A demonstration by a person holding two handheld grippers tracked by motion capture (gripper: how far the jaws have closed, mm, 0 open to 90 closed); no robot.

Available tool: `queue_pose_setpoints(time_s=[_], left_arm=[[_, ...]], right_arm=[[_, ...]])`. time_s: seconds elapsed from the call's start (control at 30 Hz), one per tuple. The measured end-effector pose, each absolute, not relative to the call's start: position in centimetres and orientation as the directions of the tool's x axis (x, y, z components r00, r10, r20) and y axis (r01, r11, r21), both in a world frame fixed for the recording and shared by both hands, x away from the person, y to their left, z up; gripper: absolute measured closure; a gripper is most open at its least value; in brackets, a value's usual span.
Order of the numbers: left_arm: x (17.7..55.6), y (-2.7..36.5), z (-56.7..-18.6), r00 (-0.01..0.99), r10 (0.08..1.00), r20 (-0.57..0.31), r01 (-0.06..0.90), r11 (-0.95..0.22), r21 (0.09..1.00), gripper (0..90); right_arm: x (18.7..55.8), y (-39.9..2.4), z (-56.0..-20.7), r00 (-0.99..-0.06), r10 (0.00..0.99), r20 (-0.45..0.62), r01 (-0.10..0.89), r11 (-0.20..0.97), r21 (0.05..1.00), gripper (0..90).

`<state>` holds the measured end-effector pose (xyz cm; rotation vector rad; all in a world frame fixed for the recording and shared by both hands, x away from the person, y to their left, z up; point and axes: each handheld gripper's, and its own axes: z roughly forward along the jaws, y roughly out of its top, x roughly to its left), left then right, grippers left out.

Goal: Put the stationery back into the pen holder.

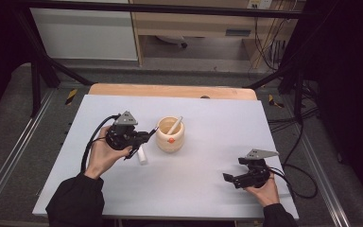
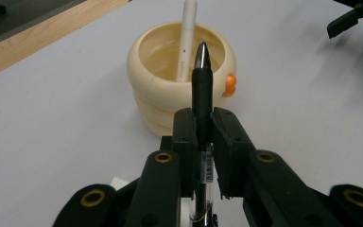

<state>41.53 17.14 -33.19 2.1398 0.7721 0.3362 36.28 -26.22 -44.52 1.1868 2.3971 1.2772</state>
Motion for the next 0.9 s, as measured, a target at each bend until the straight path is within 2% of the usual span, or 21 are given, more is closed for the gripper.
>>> queue_pose_setpoints(time_s=[0.9], left_arm=[[43.9, 13.9, -30.0, 0.743, 0.668, -0.038, 0.346, -0.335, 0.877, 79.5]], right_arm=[[36.2, -26.3, -44.4, -0.668, 0.718, 0.198, 0.563, 0.313, 0.765, 0.7]])
